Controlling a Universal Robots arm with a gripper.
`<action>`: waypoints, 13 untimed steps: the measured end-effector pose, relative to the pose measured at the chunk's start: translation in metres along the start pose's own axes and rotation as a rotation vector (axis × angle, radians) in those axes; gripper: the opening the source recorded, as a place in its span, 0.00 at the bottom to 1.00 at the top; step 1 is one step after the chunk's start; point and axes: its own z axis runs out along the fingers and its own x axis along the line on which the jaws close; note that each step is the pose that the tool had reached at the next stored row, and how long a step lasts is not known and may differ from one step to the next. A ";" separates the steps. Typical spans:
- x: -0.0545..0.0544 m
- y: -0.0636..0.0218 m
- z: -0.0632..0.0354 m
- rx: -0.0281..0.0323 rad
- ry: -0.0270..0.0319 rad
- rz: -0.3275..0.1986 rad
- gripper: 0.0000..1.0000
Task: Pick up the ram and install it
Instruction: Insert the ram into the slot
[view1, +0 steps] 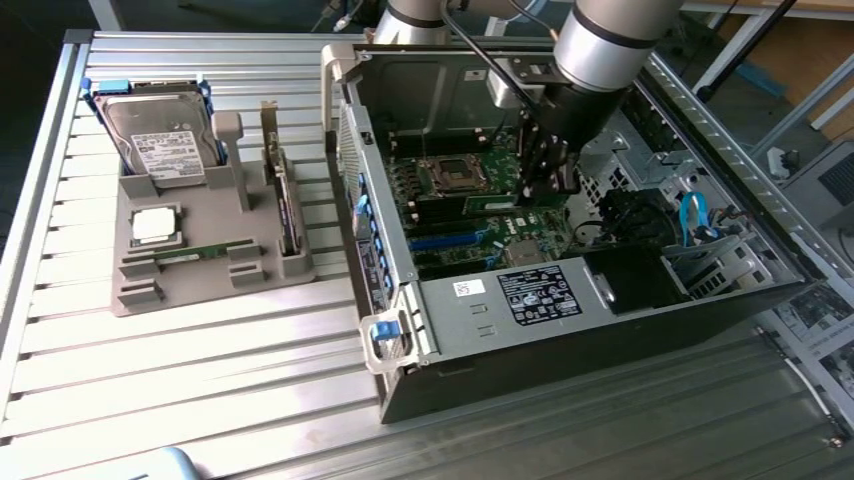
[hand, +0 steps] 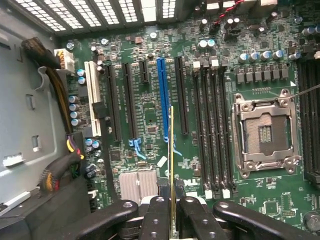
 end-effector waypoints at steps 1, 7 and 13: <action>-0.001 0.0001 0.0003 0.0000 -0.0001 0.000 0.14; -0.010 0.0053 0.0028 0.0000 0.0000 0.000 0.14; -0.013 0.0078 0.0069 0.0000 -0.0001 0.000 0.14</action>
